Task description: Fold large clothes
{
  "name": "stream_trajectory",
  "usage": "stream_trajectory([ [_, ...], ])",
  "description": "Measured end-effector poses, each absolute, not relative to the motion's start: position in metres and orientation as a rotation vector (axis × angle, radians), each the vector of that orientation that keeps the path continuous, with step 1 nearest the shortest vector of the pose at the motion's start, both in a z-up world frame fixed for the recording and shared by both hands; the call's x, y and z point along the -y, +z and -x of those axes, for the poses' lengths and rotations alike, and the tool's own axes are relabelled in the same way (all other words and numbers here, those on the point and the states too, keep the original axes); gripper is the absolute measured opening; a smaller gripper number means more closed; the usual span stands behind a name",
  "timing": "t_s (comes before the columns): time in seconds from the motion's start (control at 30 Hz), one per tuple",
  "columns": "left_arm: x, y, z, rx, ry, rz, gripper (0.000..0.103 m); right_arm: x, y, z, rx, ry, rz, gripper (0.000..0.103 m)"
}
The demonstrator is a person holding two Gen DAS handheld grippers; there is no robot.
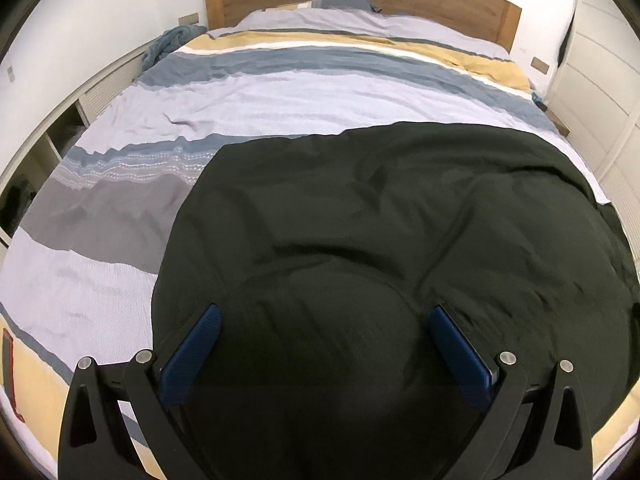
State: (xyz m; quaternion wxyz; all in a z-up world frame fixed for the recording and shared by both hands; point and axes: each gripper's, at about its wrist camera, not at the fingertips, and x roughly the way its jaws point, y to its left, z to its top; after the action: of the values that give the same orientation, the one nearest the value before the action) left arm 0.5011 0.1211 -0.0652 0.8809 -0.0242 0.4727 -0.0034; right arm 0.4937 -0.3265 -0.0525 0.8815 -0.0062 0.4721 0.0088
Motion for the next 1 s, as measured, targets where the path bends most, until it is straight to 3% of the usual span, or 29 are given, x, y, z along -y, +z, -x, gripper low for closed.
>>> stream_trajectory([
  [0.37,-0.130,-0.076,-0.483,-1.044,-0.084,0.106,0.102,0.317,-0.075,-0.484,-1.042,0.033,-0.019,0.082],
  [0.7,-0.221,-0.071,-0.459,-1.038,0.019,0.257,0.102,0.430,-0.059,-0.467,-1.026,-0.126,-0.163,0.082],
  [1.0,-0.283,-0.118,-0.477,-1.127,-0.093,0.599,0.102,0.478,-0.096,-0.486,-1.090,0.019,-0.492,0.083],
])
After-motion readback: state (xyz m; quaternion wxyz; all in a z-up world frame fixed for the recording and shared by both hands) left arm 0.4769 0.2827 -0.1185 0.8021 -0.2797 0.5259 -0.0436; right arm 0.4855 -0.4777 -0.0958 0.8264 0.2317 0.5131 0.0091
